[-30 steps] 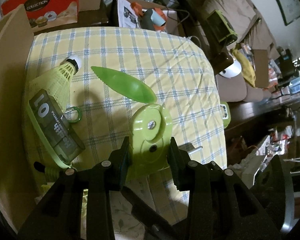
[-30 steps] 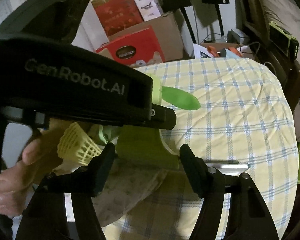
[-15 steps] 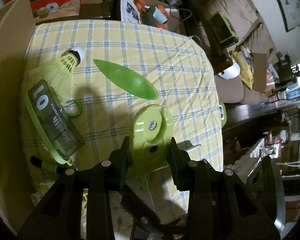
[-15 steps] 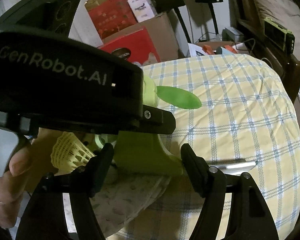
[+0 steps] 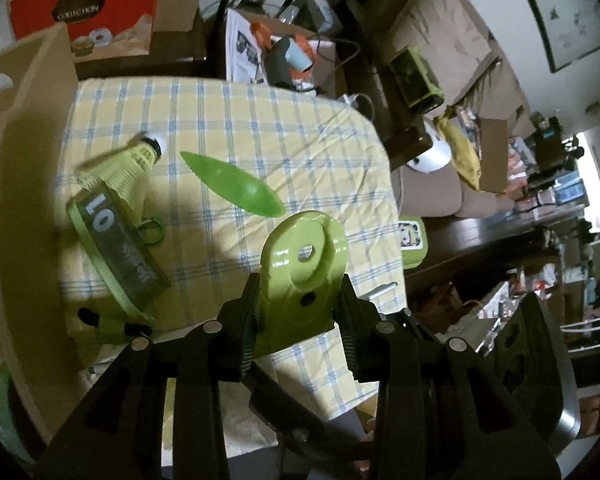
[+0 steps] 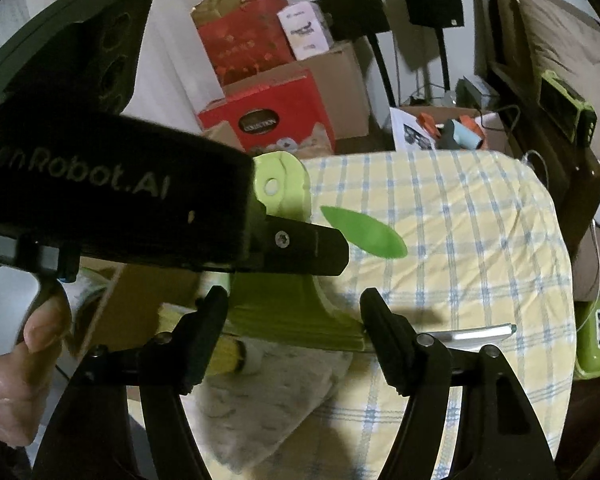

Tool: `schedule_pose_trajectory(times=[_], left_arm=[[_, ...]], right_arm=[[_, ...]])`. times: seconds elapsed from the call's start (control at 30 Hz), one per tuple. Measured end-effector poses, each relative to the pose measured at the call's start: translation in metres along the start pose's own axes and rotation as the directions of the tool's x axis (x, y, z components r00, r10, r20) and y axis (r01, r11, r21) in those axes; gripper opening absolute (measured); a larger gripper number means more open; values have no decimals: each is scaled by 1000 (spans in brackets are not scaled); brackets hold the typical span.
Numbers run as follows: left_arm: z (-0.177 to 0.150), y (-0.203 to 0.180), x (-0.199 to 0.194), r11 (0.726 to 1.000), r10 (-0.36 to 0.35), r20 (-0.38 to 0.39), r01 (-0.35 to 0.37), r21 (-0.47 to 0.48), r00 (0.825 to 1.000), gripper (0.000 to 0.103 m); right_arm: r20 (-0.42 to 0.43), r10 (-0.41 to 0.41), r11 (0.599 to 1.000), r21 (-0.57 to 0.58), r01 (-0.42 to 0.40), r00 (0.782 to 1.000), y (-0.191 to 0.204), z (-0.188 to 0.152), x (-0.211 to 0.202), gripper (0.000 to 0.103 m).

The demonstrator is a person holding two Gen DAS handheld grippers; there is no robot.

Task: Organize objects
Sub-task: 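Lift the dustpan with the left gripper and carry it over the box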

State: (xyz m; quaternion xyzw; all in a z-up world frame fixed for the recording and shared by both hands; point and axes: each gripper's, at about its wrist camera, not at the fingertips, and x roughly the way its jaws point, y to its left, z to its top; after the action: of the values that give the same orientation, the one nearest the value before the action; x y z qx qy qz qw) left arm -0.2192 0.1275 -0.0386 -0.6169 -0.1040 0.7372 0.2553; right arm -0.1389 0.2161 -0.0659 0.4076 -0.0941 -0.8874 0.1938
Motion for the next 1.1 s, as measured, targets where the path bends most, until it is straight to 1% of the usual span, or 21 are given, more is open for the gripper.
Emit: schedule_pose_trajectory(times=[0.1, 0.3, 0.47, 0.57, 0.77, 0.83, 0.9, 0.97, 1.03, 1.07, 1.1], left_arm=[[4, 1, -18, 1000, -13, 21, 13, -7, 1000, 33], [12, 7, -57, 1000, -3, 79, 3, -10, 997, 33], [19, 25, -89, 999, -8, 115, 13, -41, 993, 33], [22, 38, -107, 998, 0, 141, 9, -61, 990, 32], [27, 74, -139, 993, 16, 183, 6, -118, 983, 29], [29, 89, -148, 990, 26, 194, 2, -140, 981, 26], [30, 103, -152, 987, 25, 197, 7, -162, 980, 16], [31, 118, -156, 984, 40, 204, -3, -180, 978, 11], [31, 135, -158, 979, 74, 206, -32, -204, 976, 11], [31, 143, -159, 976, 62, 210, -16, -216, 976, 12], [31, 153, -160, 973, 44, 214, 7, -232, 976, 13]], right_arm=[[8, 11, 1000, -26, -10, 1000, 12, 11, -7, 70], [19, 47, 997, -56, -46, 999, 38, 38, -13, 70], [33, 72, 993, -98, -68, 997, 67, 61, -12, 69], [38, 96, 988, -124, -91, 995, 84, 73, -9, 66], [23, 139, 973, -191, -133, 990, 126, 90, 9, 63], [13, 167, 967, -199, -161, 986, 139, 94, 18, 63], [3, 183, 962, -206, -178, 983, 153, 96, 29, 62], [-16, 202, 955, -217, -201, 979, 167, 97, 44, 61], [-11, 169, 952, -258, -166, 986, 180, 98, 55, 61], [-7, 154, 946, -287, -150, 988, 189, 98, 60, 60], [-7, 149, 942, -305, -144, 989, 193, 98, 64, 58]])
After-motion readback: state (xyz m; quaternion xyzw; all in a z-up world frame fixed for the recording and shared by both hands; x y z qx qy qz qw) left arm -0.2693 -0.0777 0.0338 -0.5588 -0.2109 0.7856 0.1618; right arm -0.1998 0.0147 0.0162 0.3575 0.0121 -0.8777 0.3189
